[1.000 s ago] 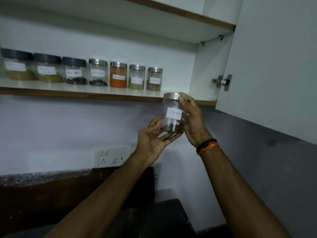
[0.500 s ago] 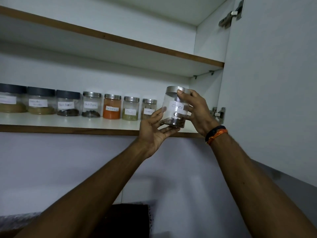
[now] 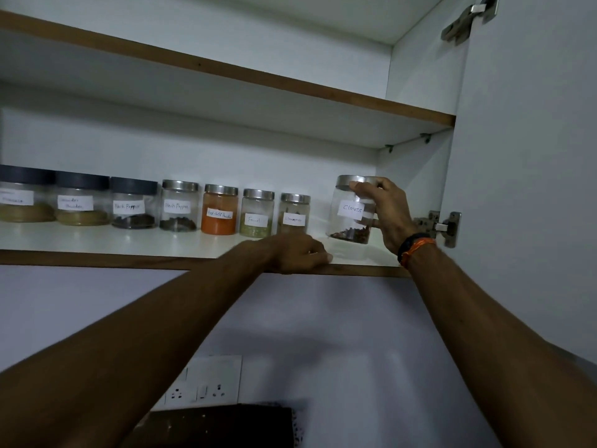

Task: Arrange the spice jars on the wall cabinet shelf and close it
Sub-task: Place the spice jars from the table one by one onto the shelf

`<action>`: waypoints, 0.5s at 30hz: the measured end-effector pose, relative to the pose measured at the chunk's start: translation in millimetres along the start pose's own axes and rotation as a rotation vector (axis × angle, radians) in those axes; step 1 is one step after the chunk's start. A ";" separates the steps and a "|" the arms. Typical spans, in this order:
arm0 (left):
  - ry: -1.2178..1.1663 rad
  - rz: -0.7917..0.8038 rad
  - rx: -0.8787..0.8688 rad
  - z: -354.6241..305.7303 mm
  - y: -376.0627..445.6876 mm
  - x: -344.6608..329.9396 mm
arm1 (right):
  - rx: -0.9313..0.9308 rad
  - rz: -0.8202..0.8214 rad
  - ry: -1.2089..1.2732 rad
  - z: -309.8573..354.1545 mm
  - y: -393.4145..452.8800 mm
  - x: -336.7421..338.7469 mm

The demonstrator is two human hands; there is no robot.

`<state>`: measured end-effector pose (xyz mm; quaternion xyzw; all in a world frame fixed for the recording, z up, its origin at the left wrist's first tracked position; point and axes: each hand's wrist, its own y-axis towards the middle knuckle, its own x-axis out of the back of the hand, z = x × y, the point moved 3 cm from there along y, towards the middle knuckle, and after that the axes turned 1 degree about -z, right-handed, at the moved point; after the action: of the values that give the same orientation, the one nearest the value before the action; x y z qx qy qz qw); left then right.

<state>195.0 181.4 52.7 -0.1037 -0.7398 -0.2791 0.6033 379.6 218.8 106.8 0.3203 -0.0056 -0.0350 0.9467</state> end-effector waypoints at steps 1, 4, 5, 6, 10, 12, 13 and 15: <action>-0.005 0.001 -0.004 1.6 1.7 -1.2 | -0.008 -0.002 -0.002 -4.9 4.6 -1.4; 0.123 0.014 -0.037 5.3 7.4 -6.0 | -0.047 0.002 -0.020 -22.7 17.9 -6.4; 0.169 0.020 -0.040 7.7 9.6 -7.7 | -0.062 0.001 -0.030 -30.1 22.3 -8.6; 0.194 0.021 -0.043 8.7 11.1 -8.4 | -0.079 0.000 -0.035 -37.0 26.2 -10.4; 0.201 0.024 -0.050 10.9 15.6 -9.8 | -0.132 0.026 -0.032 -59.9 42.8 -18.3; 0.181 0.036 -0.041 10.2 16.6 -9.9 | -0.126 0.066 -0.039 -65.6 51.2 -21.0; 0.173 0.040 -0.036 11.3 17.1 -10.0 | -0.113 0.094 -0.054 -68.6 55.9 -23.9; 0.172 0.046 -0.032 12.0 18.6 -9.5 | -0.085 0.126 -0.088 -74.2 64.0 -26.5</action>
<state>196.5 204.8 47.5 -0.1058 -0.6782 -0.2849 0.6691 359.6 316.3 87.0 0.2770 -0.0657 0.0105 0.9586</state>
